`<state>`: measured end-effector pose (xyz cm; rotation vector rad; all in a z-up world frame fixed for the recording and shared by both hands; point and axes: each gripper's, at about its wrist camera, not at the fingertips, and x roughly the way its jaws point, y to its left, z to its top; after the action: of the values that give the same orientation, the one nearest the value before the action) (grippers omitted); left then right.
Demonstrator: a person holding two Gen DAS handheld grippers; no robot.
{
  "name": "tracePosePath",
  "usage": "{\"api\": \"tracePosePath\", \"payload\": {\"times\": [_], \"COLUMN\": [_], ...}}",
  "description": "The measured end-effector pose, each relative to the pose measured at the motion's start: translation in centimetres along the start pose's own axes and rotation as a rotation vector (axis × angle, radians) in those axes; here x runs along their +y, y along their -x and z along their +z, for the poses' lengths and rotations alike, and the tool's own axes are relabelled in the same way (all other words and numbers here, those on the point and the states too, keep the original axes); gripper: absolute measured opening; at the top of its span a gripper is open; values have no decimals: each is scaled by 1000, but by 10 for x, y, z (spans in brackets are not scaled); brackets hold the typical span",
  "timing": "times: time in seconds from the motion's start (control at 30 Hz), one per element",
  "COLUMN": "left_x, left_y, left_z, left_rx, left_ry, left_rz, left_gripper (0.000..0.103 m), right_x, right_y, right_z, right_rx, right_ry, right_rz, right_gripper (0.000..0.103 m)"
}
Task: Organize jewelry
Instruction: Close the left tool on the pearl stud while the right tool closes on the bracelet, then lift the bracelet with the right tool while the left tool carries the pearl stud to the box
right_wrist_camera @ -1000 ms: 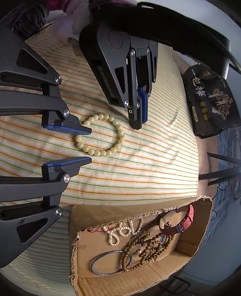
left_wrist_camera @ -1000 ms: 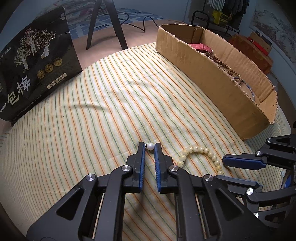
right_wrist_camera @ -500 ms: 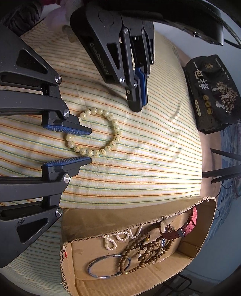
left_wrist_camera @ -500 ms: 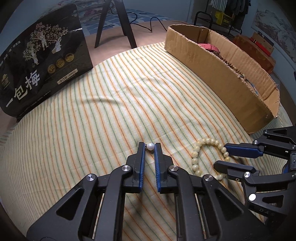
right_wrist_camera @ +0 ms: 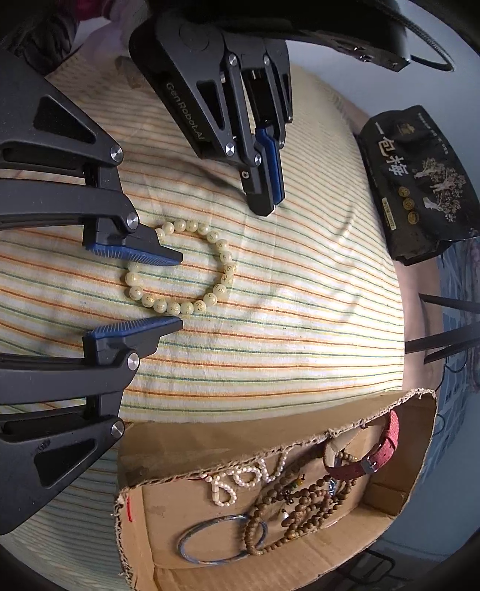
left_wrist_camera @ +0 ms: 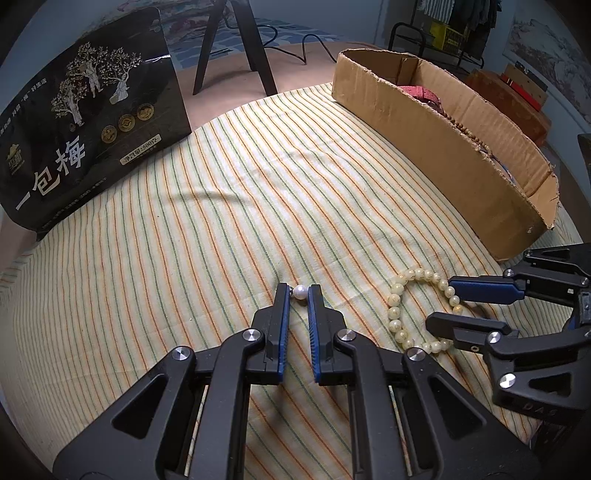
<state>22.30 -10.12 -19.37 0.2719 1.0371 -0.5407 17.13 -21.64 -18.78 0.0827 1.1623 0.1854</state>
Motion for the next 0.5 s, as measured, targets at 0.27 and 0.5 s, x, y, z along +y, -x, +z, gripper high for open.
{"api": "tracePosePath", "payload": {"times": [0.27,0.5], "left_x": [1,8], "left_y": [2,17], "left_z": [-2,-5], "left_rx": [-3,-27], "left_ry": [2,25], "left_rz": [5,12], "left_gripper": [8,8], "right_x": [23,22], "right_y": [-6,3], "right_z": [1,4], "right_rx": [-13,-41], "right_ry": [105,93], "right_rz": [-67,-31], "right_gripper": [6,6]}}
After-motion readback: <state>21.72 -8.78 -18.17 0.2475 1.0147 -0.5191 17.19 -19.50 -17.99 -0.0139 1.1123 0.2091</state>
